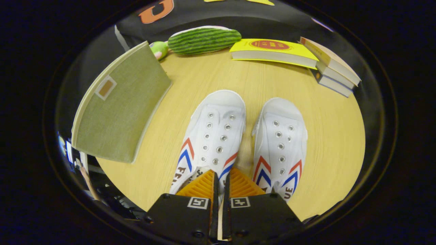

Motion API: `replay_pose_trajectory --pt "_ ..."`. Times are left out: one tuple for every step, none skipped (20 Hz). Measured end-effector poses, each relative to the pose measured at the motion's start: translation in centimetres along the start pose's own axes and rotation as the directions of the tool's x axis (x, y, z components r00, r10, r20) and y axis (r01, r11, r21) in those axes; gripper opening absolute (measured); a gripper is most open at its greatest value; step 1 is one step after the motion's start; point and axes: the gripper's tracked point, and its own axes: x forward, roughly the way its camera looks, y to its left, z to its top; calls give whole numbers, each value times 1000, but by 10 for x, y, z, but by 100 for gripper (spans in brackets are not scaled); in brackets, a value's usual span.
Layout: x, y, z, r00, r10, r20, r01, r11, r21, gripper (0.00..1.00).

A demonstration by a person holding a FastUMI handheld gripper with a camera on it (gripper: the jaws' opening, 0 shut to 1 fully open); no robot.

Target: Open the storage box then place both shoes into the box .Put the left shoe in first, then the right shoe, with the right side of both shoes facing outward in a uniform manner.

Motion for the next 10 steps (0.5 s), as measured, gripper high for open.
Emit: replay_pose_trajectory --pt "-5 3 4 999 36 3 -36 999 40 6" --pt "-10 8 8 997 72 17 -72 996 54 6" --pt "-19 13 10 995 93 25 -94 993 65 6" --pt "-26 14 11 996 86 28 -88 993 74 6" --pt "-33 16 12 997 74 35 -76 994 79 6" --pt "-40 18 13 997 68 39 -71 994 80 6" --pt "-47 23 14 996 72 48 -76 993 88 6" --pt "-54 29 16 995 86 60 -91 991 101 6" --pt "-63 37 18 992 103 73 -111 987 117 6" --pt "-72 45 22 989 120 89 -131 982 136 6"
